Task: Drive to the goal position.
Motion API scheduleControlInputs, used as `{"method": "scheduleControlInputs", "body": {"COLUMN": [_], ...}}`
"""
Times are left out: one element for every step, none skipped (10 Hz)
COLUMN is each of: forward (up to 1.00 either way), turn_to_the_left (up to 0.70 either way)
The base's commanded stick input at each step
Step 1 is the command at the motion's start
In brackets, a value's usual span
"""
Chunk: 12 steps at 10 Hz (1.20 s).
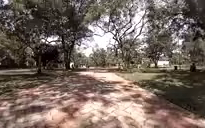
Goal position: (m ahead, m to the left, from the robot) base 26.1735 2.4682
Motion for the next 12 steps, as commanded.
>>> {"method": "scheduleControlInputs", "body": {"forward": [0.70, 0.70, 0.70, 0.70, 0.70, 0.70, 0.70, 0.70, 0.70, 0.70, 0.70, 0.70], "turn_to_the_left": [0.00, 0.00, 0.00, 0.00, 0.00, 0.00, 0.00, 0.00, 0.00, 0.11, 0.24, 0.35]}}
